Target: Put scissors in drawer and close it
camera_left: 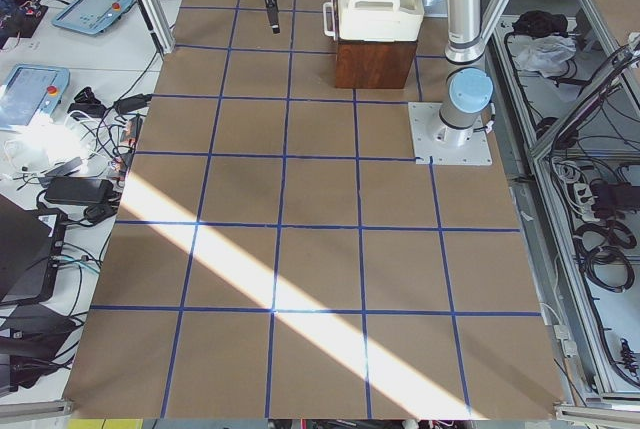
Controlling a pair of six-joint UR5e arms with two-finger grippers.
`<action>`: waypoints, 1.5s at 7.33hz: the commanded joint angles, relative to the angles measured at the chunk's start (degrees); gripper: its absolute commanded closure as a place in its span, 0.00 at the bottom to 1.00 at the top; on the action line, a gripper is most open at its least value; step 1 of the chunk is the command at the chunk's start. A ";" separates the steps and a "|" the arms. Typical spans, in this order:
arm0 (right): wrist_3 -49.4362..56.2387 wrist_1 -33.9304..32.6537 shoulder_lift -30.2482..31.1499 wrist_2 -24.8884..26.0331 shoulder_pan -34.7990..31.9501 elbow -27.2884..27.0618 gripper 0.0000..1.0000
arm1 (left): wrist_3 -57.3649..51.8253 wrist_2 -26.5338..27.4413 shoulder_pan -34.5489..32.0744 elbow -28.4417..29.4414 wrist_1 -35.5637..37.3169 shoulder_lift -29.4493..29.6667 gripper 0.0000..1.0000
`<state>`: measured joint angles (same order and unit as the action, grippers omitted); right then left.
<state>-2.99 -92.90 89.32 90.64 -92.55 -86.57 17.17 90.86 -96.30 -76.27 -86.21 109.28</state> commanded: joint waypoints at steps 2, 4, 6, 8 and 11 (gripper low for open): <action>0.00 0.00 -0.02 -0.03 0.00 0.00 0.00 | -4.48 0.55 6.47 -1.77 2.64 -5.37 0.00; 0.00 0.00 -0.02 -0.03 0.00 0.00 0.00 | -11.71 0.55 7.09 -5.54 0.69 -9.76 0.00; 0.00 0.00 0.06 0.15 0.00 0.00 0.00 | -18.55 0.64 8.58 -9.50 -1.49 -14.68 0.00; 0.00 0.00 0.06 0.15 0.00 0.00 0.00 | -18.84 0.64 8.67 -10.13 -4.40 -18.56 0.00; 0.09 -0.09 0.06 0.15 0.00 0.00 0.00 | -21.54 0.46 9.81 -13.90 -4.14 -20.59 0.00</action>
<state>-2.97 -92.98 89.35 90.75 -92.55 -86.57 -2.38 91.37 -87.16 -88.66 -90.39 89.43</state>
